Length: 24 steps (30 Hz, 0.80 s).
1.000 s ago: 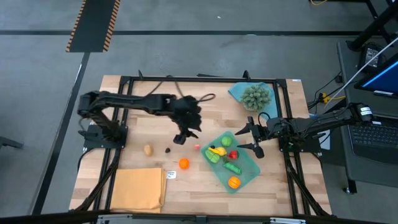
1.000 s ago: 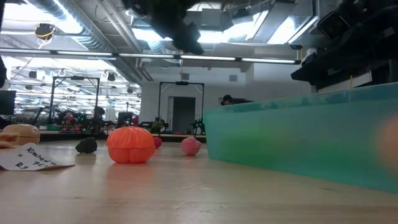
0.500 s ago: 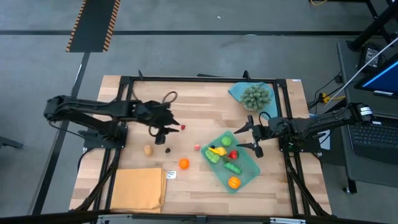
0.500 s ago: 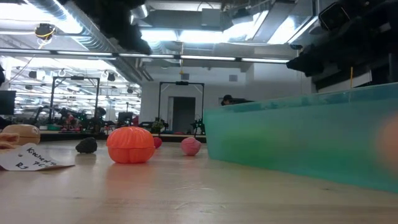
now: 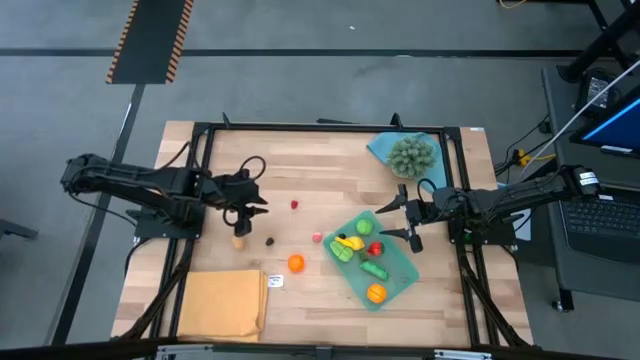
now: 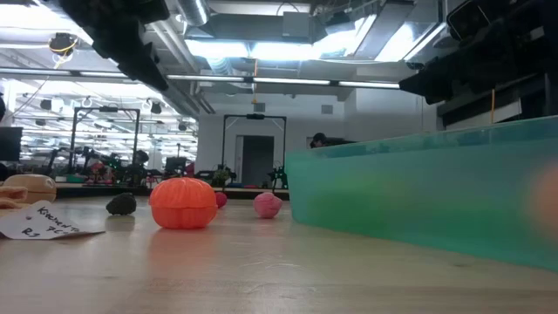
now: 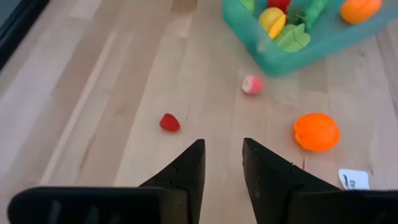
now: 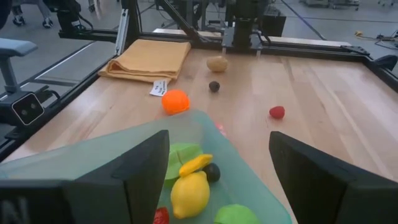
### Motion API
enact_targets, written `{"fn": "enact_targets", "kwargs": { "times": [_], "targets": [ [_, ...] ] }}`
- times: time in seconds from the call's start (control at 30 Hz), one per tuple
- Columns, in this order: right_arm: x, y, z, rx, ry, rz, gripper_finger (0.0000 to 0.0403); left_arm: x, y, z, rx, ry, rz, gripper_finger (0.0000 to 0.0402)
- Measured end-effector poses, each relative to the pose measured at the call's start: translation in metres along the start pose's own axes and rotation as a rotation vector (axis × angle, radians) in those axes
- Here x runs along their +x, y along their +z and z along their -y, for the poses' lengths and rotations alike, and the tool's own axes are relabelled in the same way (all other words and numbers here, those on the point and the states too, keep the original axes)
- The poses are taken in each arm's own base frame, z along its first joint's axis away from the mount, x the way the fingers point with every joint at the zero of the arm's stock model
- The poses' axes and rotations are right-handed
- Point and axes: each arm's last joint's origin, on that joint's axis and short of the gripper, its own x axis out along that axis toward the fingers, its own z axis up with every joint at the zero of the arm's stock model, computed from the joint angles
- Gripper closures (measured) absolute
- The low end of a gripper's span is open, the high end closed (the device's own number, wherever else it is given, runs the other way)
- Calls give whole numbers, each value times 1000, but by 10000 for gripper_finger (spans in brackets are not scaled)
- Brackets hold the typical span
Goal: Pick and placing Produce into tupperware
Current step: Put the potato into the green bin
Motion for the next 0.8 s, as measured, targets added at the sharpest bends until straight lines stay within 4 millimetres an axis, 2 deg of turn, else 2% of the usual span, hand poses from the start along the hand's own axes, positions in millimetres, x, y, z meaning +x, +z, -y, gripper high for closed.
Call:
{"fn": "enact_targets", "kwargs": {
  "times": [0.53, 0.6, 0.73, 0.8],
  "targets": [
    [0, 0, 0, -3, -1, 1, 125, -1, -1, 5, 57, -22, -1, 332],
    [0, 1, 0, -5, -1, 7, 125, -1, -1, 5, 122, -23, 0, 337],
    [0, 2, 0, -4, -2, 17, 125, -1, -2, 11, 395, -113, 1, 350],
    [0, 2, 0, -3, -2, 19, 125, -2, -3, 13, 471, -130, 6, 357]
  ]
}}
